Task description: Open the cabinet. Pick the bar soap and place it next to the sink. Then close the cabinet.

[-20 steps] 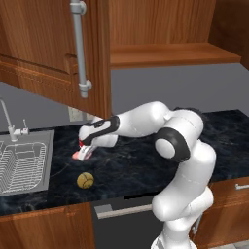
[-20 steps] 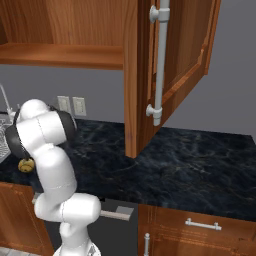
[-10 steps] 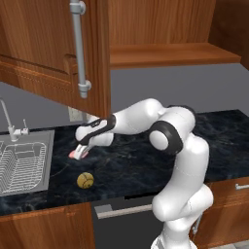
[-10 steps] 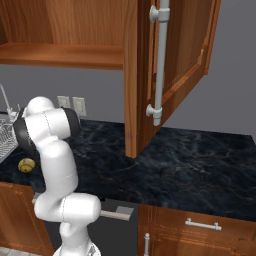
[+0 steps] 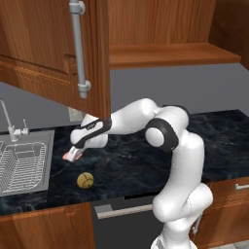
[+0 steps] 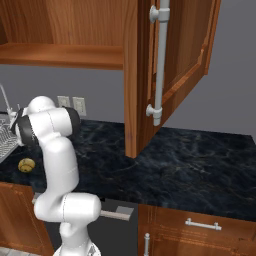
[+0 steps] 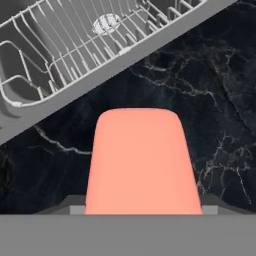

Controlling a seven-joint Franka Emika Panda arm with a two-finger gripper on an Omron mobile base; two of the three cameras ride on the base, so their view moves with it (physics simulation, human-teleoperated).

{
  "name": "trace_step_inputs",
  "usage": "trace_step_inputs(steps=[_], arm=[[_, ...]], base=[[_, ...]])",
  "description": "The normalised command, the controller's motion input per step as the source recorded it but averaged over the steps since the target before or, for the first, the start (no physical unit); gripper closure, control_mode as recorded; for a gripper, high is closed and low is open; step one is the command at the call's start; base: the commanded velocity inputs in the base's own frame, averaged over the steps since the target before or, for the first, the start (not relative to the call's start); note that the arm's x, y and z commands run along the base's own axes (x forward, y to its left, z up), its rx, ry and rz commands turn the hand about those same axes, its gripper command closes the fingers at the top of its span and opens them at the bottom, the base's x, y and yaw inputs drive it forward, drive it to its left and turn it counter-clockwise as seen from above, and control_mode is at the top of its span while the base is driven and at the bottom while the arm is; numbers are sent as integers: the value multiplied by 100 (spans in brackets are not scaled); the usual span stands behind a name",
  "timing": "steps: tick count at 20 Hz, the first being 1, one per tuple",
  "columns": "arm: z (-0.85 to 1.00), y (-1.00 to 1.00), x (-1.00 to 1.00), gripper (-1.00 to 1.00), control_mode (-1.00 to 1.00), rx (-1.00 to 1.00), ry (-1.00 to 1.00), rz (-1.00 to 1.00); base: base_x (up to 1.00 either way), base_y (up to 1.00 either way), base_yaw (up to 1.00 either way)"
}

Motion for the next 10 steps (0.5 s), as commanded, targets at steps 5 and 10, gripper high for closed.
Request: trace_step_inputs(steps=[5, 10], arm=[[-10, 16, 4, 100, -100, 0, 0, 3], [-20, 6, 6, 100, -100, 0, 0, 1]], base=[[0, 0, 0], [0, 0, 0]])
